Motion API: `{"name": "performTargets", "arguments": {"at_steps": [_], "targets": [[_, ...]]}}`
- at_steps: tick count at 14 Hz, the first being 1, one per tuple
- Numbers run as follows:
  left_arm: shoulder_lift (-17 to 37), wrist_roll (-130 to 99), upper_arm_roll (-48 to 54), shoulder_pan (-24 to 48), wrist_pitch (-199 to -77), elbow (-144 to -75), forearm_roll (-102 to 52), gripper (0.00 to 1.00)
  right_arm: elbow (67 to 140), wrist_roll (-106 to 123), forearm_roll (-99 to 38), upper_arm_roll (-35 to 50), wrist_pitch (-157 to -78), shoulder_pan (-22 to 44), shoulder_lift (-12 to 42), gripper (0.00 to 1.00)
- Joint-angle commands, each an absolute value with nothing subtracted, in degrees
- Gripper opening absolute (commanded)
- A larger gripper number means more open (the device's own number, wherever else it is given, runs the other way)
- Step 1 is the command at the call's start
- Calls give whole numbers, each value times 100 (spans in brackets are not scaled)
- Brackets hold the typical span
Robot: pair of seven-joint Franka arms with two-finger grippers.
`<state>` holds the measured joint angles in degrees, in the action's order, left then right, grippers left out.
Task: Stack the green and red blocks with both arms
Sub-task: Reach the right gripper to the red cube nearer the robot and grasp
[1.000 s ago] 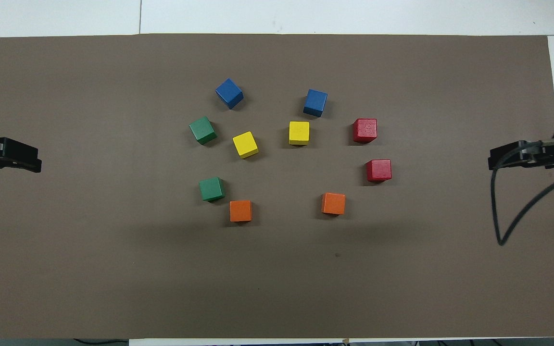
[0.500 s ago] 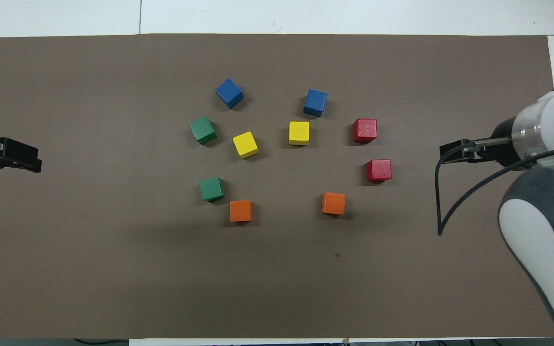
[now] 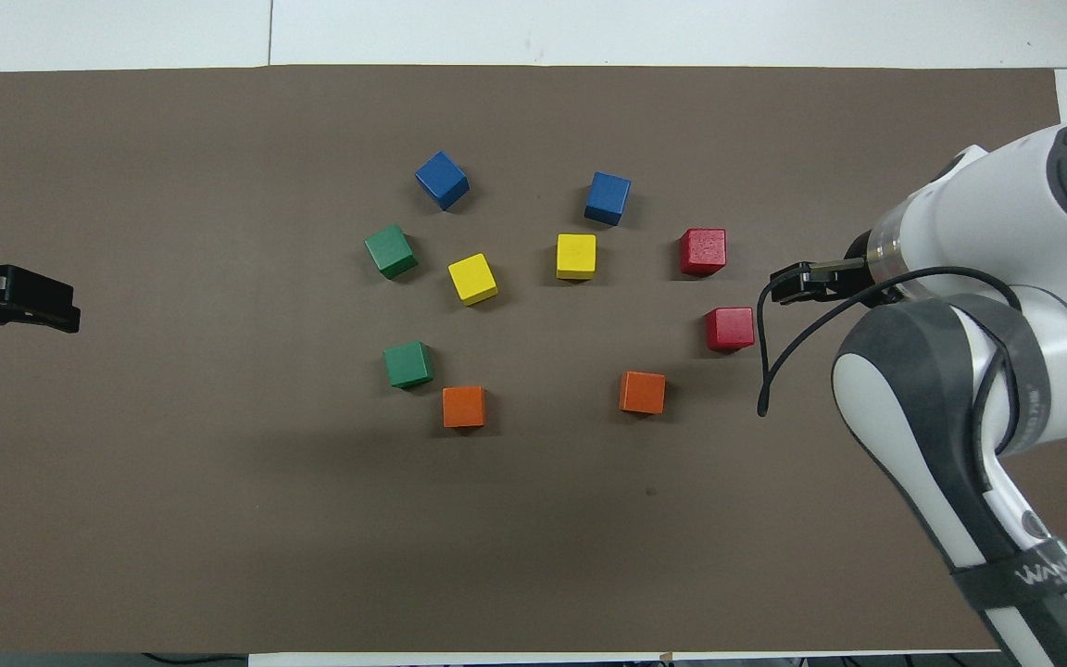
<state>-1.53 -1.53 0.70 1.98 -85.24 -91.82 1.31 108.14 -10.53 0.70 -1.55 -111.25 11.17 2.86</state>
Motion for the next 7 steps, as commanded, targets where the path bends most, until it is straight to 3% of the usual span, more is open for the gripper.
{"name": "performTargets", "arguments": {"at_steps": [1,7], "targets": [[-299,-149,35,211,-8604,-9334,106,100,10872,-1555,0,-176,-11399,1151,588,100],[-369,-123,44,246,-8490,-9343,106,100,11303,-1976,0,-176,-12155,1415,720,100]]}}
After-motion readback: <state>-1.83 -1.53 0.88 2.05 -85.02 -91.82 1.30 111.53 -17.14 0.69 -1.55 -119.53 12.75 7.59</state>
